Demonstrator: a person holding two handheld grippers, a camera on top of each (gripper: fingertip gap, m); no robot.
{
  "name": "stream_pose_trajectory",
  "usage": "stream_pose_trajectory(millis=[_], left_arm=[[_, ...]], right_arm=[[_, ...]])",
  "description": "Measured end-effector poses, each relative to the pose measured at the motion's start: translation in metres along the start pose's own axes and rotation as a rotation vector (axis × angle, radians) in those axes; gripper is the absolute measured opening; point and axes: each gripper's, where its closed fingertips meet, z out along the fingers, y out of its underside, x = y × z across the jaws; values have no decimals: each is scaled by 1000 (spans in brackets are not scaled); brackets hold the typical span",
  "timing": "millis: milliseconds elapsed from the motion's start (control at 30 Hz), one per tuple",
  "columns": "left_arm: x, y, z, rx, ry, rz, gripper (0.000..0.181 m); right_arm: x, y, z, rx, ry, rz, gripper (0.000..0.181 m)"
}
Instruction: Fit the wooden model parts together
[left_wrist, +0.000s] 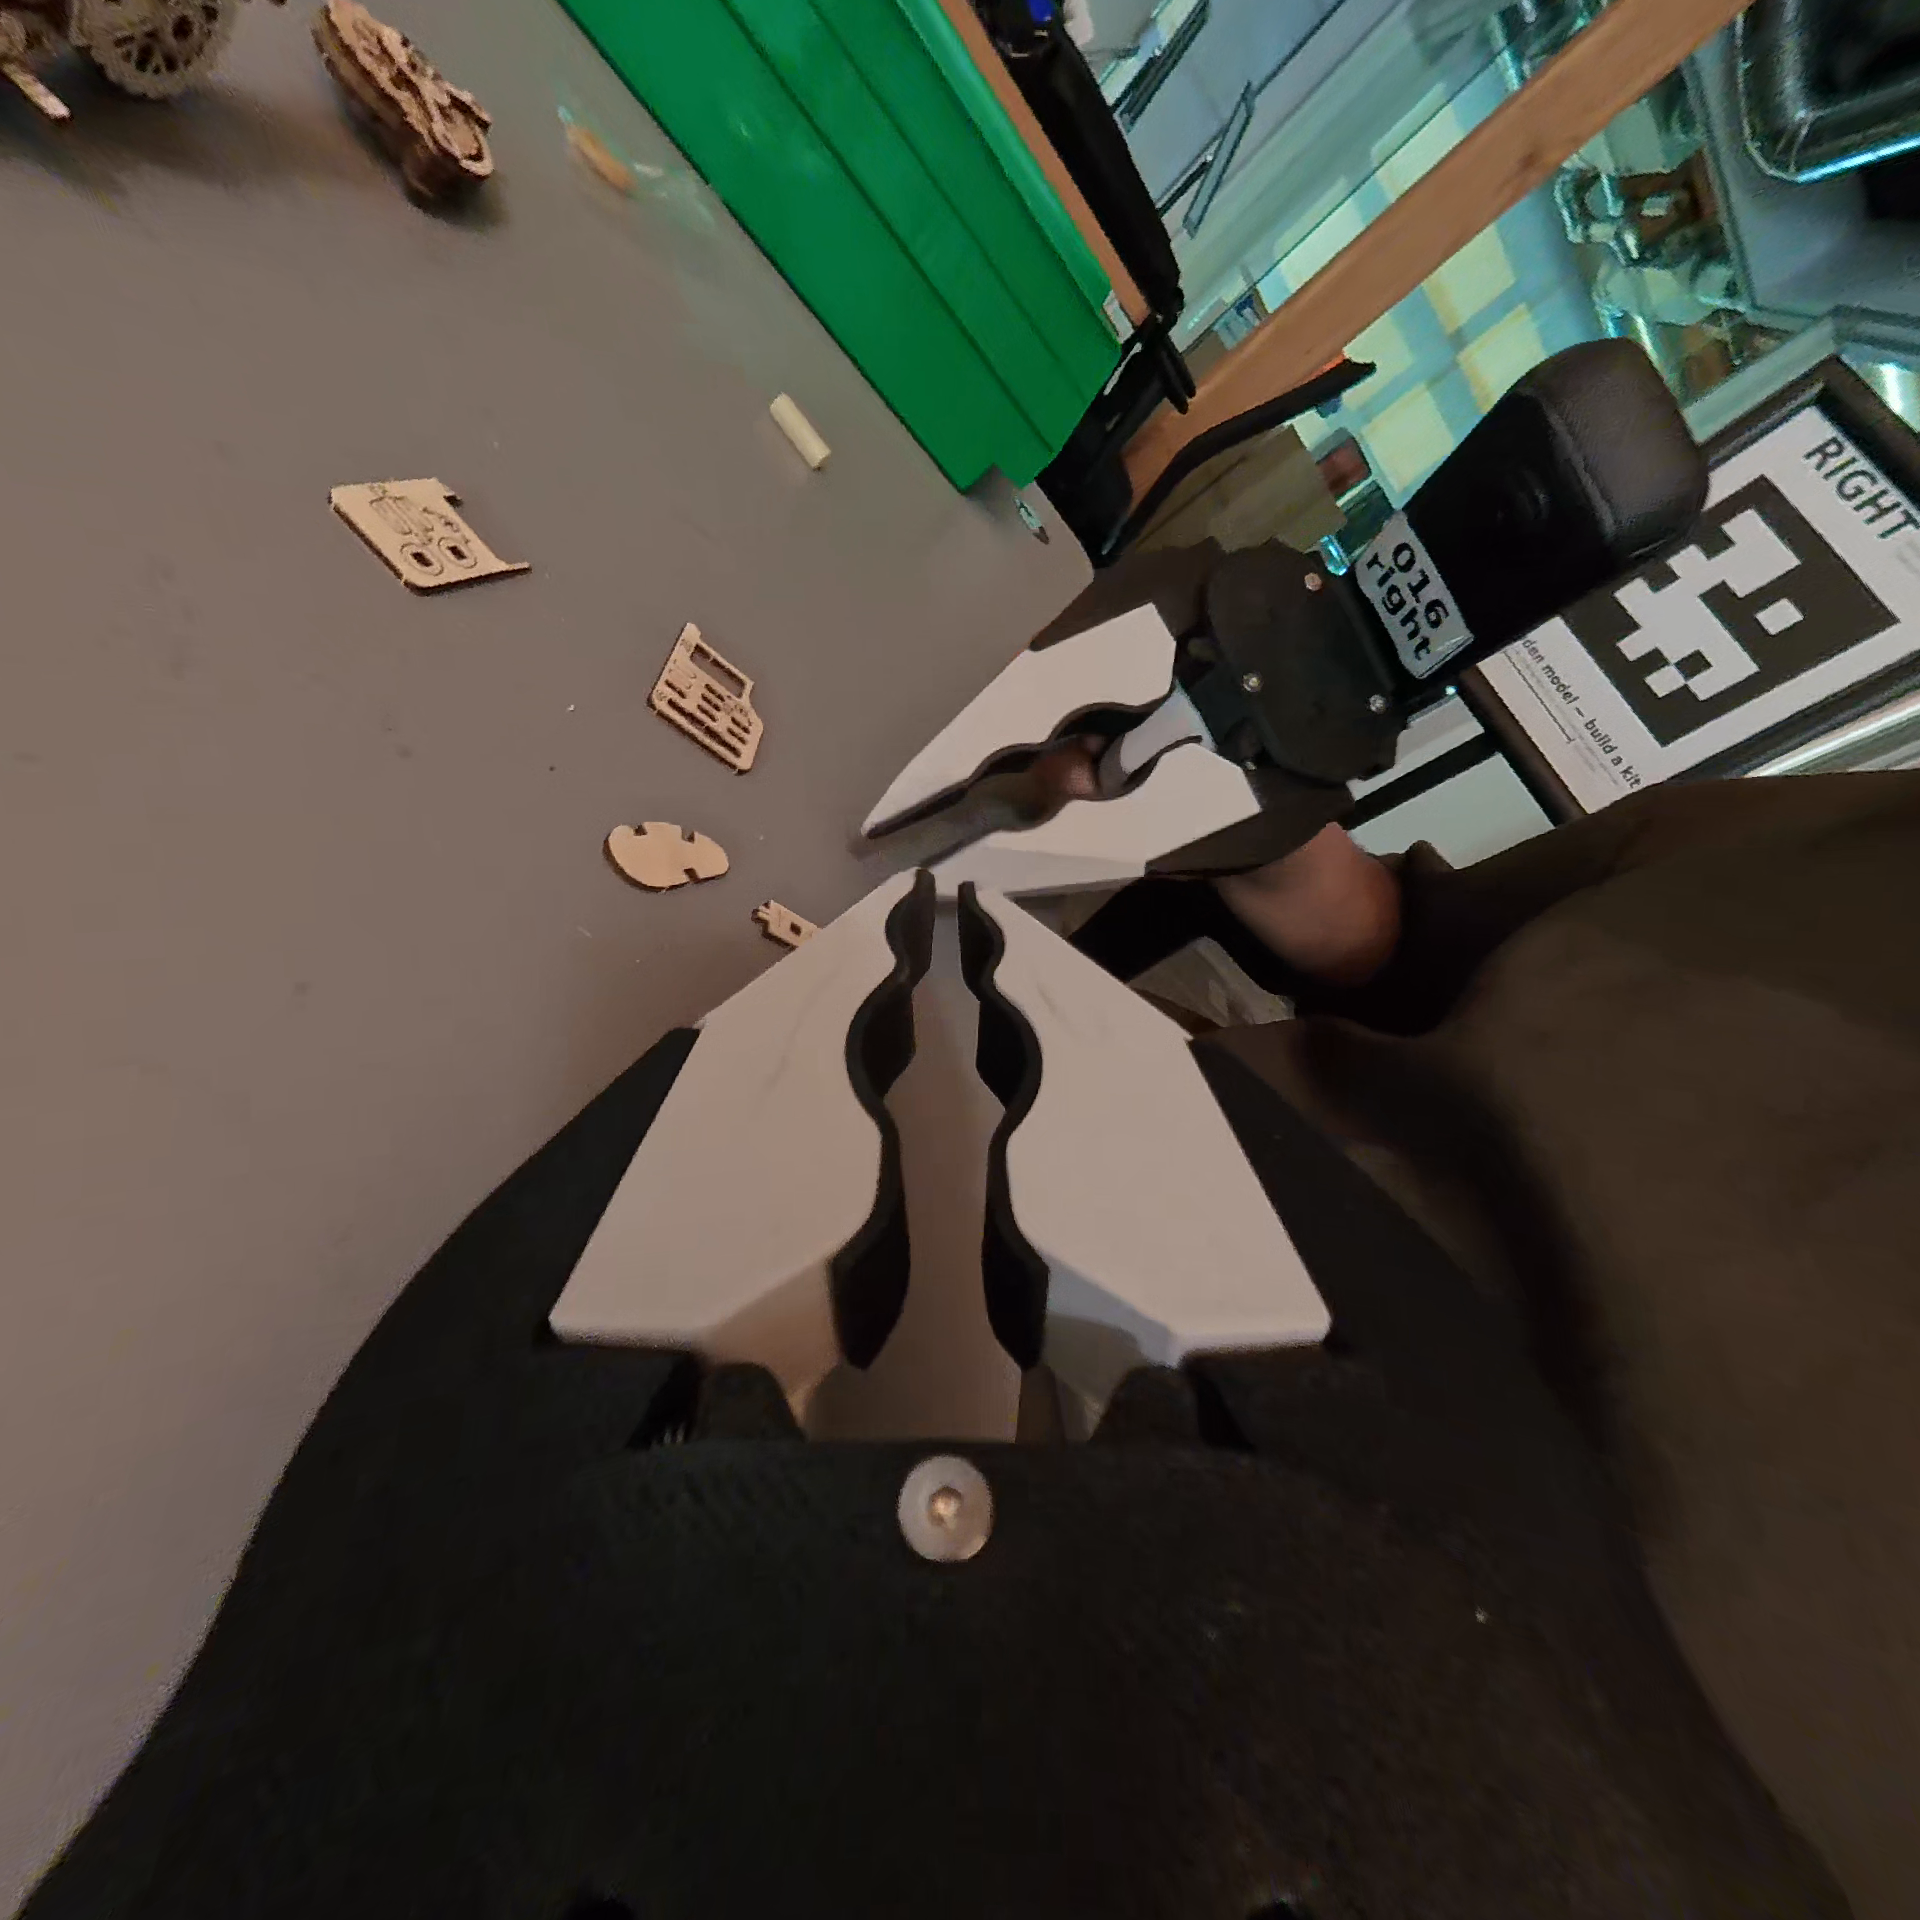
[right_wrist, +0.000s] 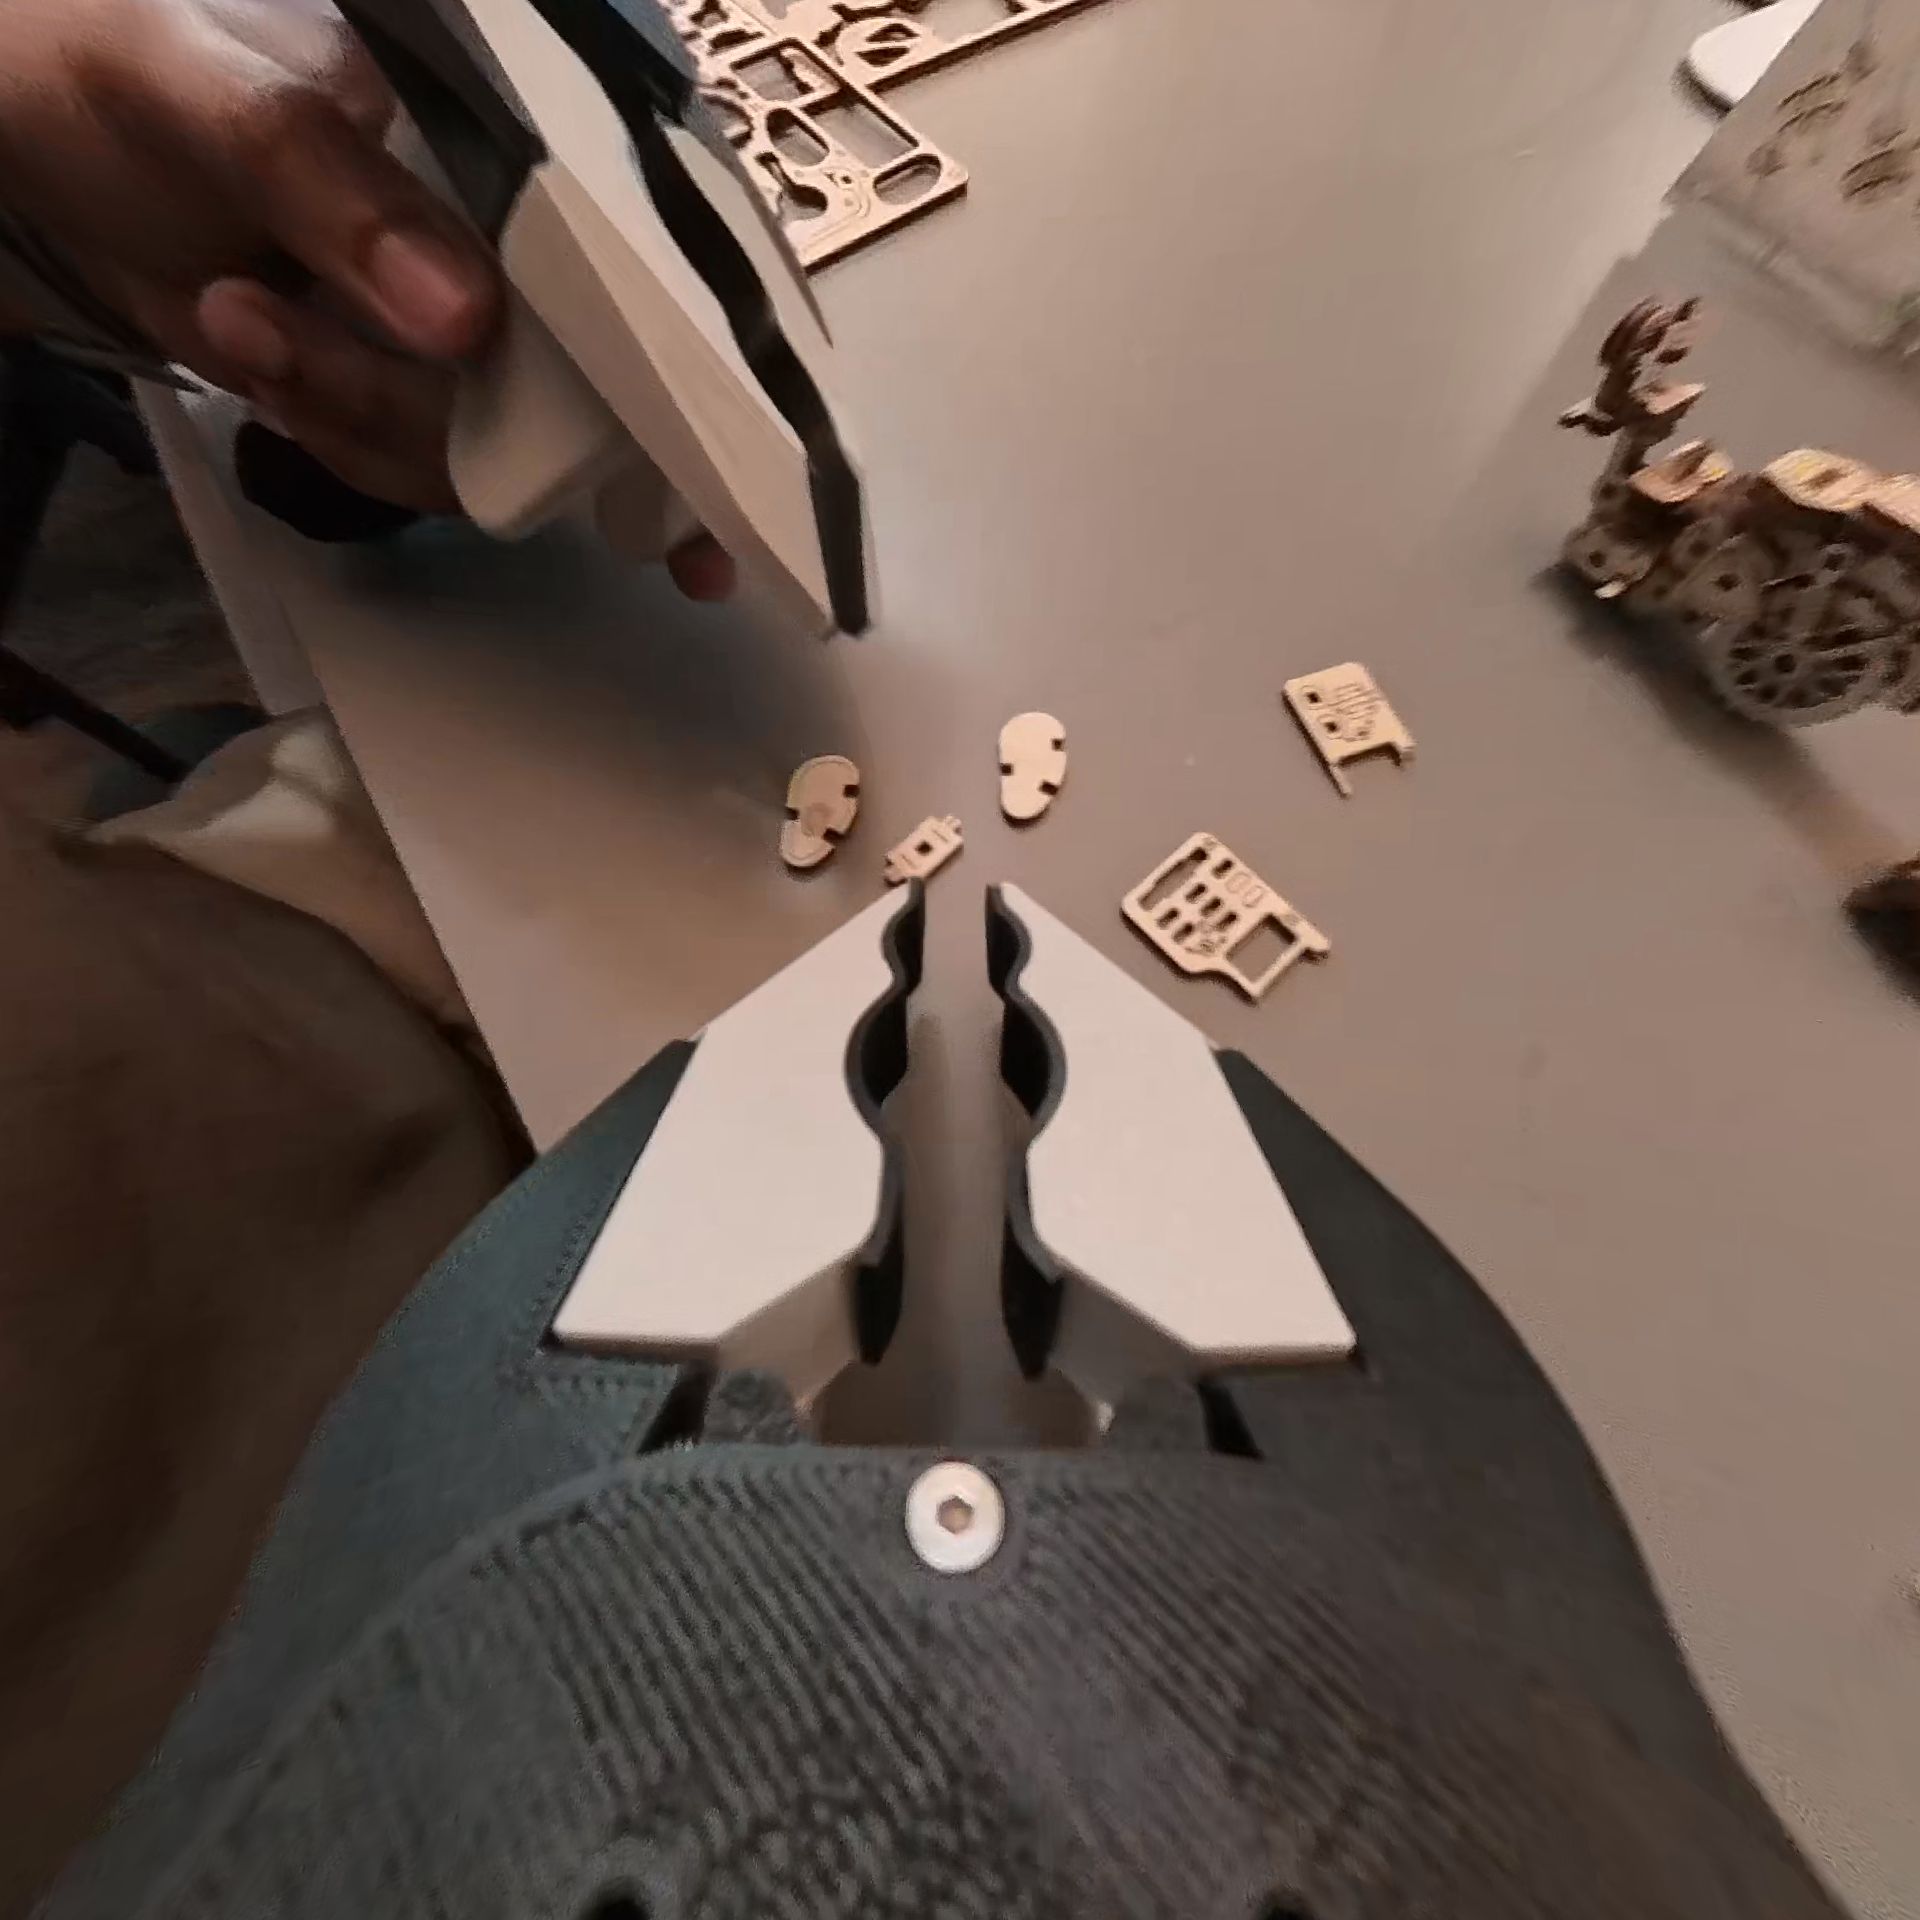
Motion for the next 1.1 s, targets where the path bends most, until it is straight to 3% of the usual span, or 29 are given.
stream_pose_trajectory(millis=[33, 267, 500, 867, 1100], left_arm=[[-1, 1, 0, -5, -6, -1, 2], [-5, 3, 2, -15, -27, 5, 3], [-8, 4, 1, -22, -49, 28, 4], [11, 14, 10, -73, -14, 177, 15], [24, 14, 13, -57, 33, 208, 19]], right_arm=[[-4, -1, 2, -1, -14, 13, 11], [-6, 6, 23, -105, 44, -3, 20], [-7, 5, 24, -105, 15, 37, 10], [-16, -42, -15, 248, -132, 96, 8], [-20, -42, -15, 259, -181, 134, 9]])
